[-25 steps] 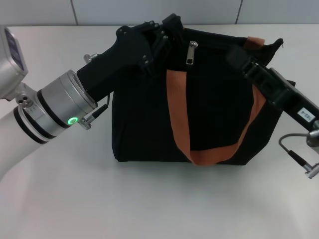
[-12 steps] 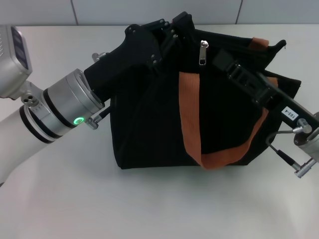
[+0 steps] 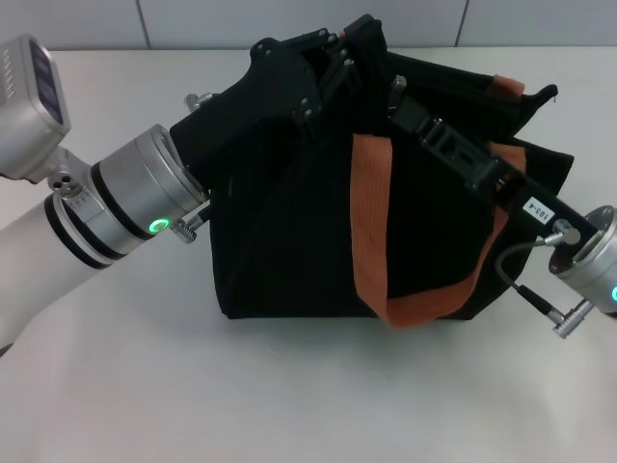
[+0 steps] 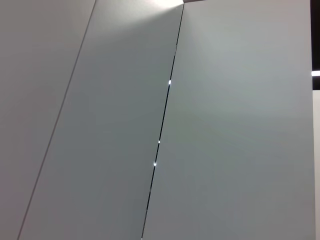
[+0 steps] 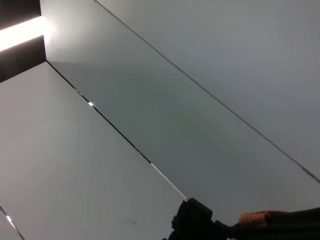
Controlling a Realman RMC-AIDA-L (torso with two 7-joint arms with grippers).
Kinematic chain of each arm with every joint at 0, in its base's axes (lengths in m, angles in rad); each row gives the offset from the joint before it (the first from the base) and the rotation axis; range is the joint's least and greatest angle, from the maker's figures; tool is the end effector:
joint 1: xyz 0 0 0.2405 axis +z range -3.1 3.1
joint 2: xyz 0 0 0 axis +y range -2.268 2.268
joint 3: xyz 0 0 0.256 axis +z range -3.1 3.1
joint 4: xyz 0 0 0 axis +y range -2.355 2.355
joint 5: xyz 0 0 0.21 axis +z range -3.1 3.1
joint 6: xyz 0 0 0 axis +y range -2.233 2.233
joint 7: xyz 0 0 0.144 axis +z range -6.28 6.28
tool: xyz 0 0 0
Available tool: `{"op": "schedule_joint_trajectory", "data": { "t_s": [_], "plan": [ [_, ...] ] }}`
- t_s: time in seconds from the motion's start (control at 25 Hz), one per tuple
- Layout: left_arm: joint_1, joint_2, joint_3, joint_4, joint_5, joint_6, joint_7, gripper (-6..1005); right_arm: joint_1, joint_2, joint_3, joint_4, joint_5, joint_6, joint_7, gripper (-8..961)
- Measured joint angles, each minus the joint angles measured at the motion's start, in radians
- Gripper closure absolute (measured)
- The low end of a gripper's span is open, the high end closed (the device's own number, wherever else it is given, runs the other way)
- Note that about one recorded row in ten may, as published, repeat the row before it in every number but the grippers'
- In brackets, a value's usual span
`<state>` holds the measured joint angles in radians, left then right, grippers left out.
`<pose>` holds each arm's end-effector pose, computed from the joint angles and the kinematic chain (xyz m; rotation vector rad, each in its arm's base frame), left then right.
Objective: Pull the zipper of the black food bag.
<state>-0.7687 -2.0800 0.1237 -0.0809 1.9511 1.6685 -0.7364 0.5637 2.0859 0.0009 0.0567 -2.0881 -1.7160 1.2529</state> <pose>-0.1650 0.3314 -0.0514 -2.3206 -0.3276 -1.5589 0.2244 0.2884 -0.0471 -2.1923 1.1286 1.7346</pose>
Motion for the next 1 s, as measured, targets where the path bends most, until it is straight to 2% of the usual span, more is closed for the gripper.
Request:
{"op": "schedule_joint_trajectory", "data": {
  "t_s": [1.0],
  "plan": [
    [-0.005,0.0,0.002,-0.008,0.0,-0.004,0.001,953,0.041,-0.001,-0.037,0.0,-0.004,0.011,0.019,680]
  ]
}}
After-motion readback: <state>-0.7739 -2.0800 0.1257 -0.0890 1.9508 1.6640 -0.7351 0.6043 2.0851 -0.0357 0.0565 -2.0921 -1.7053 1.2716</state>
